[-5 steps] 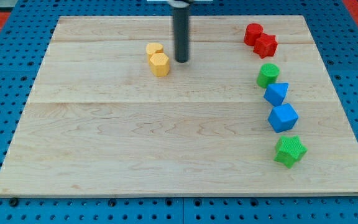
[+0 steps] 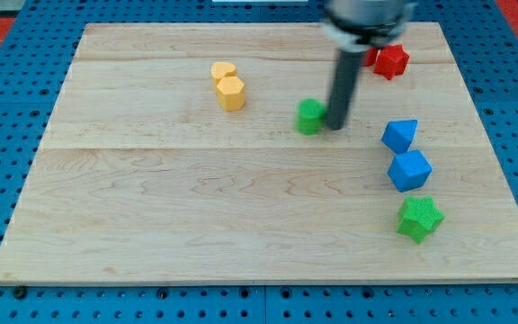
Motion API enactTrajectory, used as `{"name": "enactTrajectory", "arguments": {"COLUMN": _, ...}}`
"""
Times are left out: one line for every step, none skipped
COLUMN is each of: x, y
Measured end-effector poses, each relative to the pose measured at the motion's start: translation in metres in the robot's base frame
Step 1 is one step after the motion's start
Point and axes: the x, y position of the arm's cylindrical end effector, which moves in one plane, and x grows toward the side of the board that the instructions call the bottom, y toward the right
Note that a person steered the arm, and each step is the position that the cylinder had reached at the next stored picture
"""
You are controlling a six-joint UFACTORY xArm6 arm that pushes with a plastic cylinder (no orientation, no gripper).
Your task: Move the green circle to the bottom left side of the hexagon
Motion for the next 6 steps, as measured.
{"name": "enactTrajectory", "arguments": {"x": 0.028, "y": -0.095}}
{"name": "enactTrajectory", "arguments": {"x": 0.024, "y": -0.057}}
{"name": "enactTrajectory", "arguments": {"x": 0.007, "y": 0.019}}
{"name": "enactTrajectory", "arguments": {"x": -0.023, "y": 0.013}}
{"name": "enactTrajectory", "arguments": {"x": 0.026, "y": -0.060}}
{"name": "enactTrajectory", "arguments": {"x": 0.068, "y": -0.112}}
